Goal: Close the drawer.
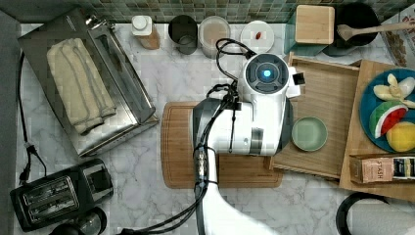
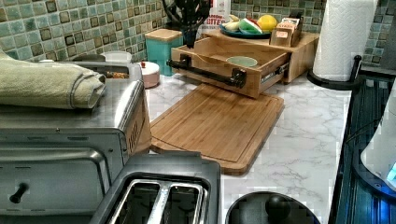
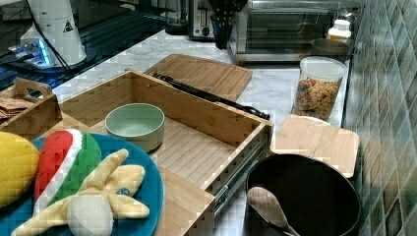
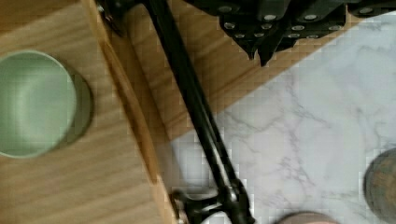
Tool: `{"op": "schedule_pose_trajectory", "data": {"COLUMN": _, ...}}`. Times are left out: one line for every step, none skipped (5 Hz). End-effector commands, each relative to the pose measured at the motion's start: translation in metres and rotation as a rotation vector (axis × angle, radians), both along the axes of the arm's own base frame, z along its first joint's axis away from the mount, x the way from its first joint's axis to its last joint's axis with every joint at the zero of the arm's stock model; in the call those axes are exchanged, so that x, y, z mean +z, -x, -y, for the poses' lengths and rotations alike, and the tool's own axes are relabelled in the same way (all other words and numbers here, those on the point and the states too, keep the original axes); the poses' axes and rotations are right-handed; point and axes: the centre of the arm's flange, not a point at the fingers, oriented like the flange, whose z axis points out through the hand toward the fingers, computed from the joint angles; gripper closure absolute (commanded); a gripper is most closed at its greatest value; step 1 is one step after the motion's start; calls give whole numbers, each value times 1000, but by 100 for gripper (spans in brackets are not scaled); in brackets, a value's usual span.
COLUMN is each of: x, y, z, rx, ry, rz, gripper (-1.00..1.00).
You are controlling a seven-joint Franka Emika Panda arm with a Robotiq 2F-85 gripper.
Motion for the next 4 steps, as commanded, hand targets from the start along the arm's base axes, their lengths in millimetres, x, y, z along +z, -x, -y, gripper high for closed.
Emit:
{"op": "schedule_pose_trajectory", "data": {"x": -30, "y": -35, "z": -68, "rx": 292, "ry": 85, "rz": -92, "gripper": 100}}
{"op": "schedule_pose_trajectory", "data": {"x": -39, "y": -30, "z": -67, "rx": 310, "ry": 137, "rz": -59, "gripper": 100}}
{"op": "schedule_pose_trajectory", "data": {"x": -54, "y": -28, "z": -58, "rx": 340, "ry": 145, "rz": -2, "gripper": 100}}
{"op": "schedule_pose_trajectory", "data": {"x": -68, "y": -19, "z": -54, "rx": 335, "ry": 164, "rz": 66, "gripper": 100}}
